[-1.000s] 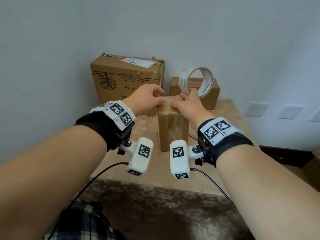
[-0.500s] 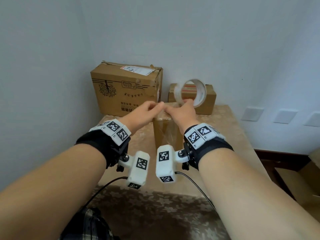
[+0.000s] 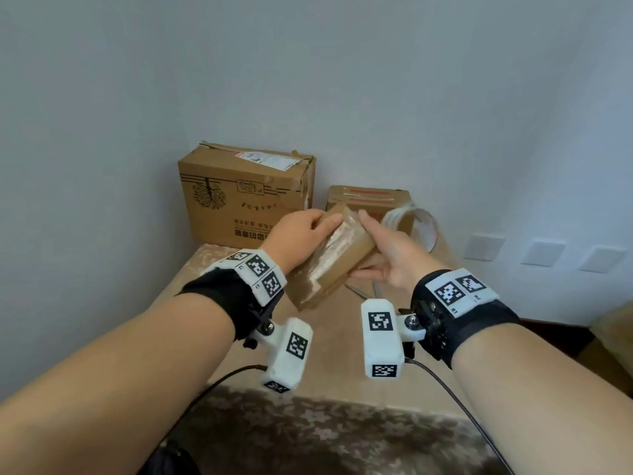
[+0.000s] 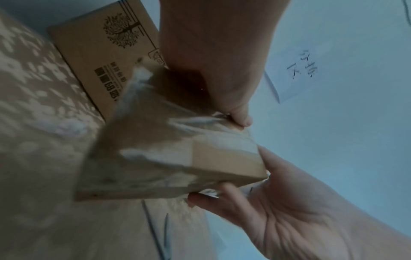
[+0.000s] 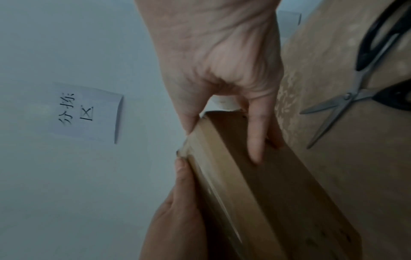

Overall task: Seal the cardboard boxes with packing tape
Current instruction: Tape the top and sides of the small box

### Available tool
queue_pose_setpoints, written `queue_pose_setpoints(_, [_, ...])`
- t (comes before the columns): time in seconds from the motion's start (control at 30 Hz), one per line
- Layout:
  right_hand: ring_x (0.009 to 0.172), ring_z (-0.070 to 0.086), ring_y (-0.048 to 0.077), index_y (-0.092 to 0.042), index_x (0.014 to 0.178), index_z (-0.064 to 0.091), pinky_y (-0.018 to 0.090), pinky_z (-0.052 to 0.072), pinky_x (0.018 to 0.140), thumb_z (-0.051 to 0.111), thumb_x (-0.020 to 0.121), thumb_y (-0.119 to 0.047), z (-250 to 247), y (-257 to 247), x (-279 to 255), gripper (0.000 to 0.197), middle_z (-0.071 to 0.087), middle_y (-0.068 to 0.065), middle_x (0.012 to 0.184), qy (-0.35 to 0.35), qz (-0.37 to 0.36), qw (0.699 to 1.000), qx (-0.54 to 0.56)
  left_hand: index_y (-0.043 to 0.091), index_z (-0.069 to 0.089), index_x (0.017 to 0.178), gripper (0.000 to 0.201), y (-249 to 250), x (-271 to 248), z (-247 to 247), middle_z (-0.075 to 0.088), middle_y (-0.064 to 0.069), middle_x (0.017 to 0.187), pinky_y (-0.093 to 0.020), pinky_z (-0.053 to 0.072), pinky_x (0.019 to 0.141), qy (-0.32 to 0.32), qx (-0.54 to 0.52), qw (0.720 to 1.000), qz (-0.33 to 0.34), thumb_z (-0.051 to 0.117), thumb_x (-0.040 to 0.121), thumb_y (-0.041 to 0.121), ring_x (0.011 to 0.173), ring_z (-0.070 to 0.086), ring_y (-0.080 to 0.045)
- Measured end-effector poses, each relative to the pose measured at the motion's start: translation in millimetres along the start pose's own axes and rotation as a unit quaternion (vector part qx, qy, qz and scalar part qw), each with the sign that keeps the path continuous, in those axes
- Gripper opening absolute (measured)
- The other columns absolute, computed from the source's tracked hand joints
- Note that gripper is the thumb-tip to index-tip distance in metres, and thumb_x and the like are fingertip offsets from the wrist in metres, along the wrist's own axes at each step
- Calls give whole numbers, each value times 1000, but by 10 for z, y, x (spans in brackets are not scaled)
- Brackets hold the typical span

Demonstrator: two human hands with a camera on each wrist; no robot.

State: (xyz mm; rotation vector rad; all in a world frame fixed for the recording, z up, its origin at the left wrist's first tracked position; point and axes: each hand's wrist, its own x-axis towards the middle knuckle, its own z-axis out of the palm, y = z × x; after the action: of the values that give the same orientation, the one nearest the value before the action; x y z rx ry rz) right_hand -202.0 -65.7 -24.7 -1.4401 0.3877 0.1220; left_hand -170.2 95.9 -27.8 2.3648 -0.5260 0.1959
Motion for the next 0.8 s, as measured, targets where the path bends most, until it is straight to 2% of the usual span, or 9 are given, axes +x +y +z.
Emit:
queue_pose_setpoints(0.07, [92,67,27,-18,111,59,35,59,54,64,88,-45,-15,117,-23,35,65,6,109,-7,37,999,-25,17,61,114,46,-55,-51,108,67,-1,105,-36,49,82,-13,52,999,5,33,99,50,93,61,-21])
queue_pose_setpoints(0.1, [91,67,26,-20,109,59,33,59,54,63,89,-45,-25,174,-25,32,66,5,106,-4,49,998,-36,17,60,113,46,-85,-94,170,67,-2,104,-36,48,79,0,73,997,6,30,100,49,93,61,-22])
queue_pose_setpoints(0.2, [90,67,27,-20,115,56,31,57,56,62,86,-53,-43,228,-17,45,66,6,105,22,57,995,-74,17,57,102,45,-129,-177,278,66,-4,91,-35,44,68,65,138,988,28,22,101,46,85,60,-25])
queue_pose_setpoints(0.3, [90,63,24,-17,122,55,31,54,60,63,84,-56,-80,250,46,56,64,7,107,53,54,994,-76,16,57,96,44,-138,-132,303,66,-6,85,-37,44,68,64,147,986,45,24,102,44,82,60,-28])
queue_pose_setpoints(0.37, [98,60,24,-16,129,52,34,56,73,61,83,-61,-87,280,74,65,62,6,116,59,46,995,-70,14,58,101,44,-162,-83,293,67,-8,88,-38,45,72,56,148,986,45,25,102,42,84,61,-30])
queue_pose_setpoints(0.47, [125,48,26,-15,147,32,40,48,91,51,75,-78,-60,307,90,98,46,3,143,54,20,994,-92,11,55,107,41,-222,-60,251,67,-11,92,-38,43,72,37,124,991,44,24,103,38,87,61,-32])
queue_pose_setpoints(0.57, [130,43,30,-16,152,10,49,46,98,56,54,-89,-38,282,119,131,34,8,151,71,-19,991,-113,15,51,102,44,-220,-178,254,65,-5,88,-38,44,69,26,120,990,74,24,100,49,81,59,-28])
queue_pose_setpoints(0.67, [123,48,28,-22,150,13,48,45,101,63,48,-87,-11,294,103,132,41,5,144,68,-56,986,-144,19,49,89,47,-188,-230,318,56,3,78,-36,41,68,60,168,981,70,28,94,61,72,53,-21])
queue_pose_setpoints(0.8, [116,51,24,-22,146,18,48,47,98,80,61,-60,-17,361,79,112,46,2,136,58,-85,987,-126,19,48,81,40,-247,-191,393,55,3,77,-37,35,74,101,125,986,52,25,102,44,79,56,-26])
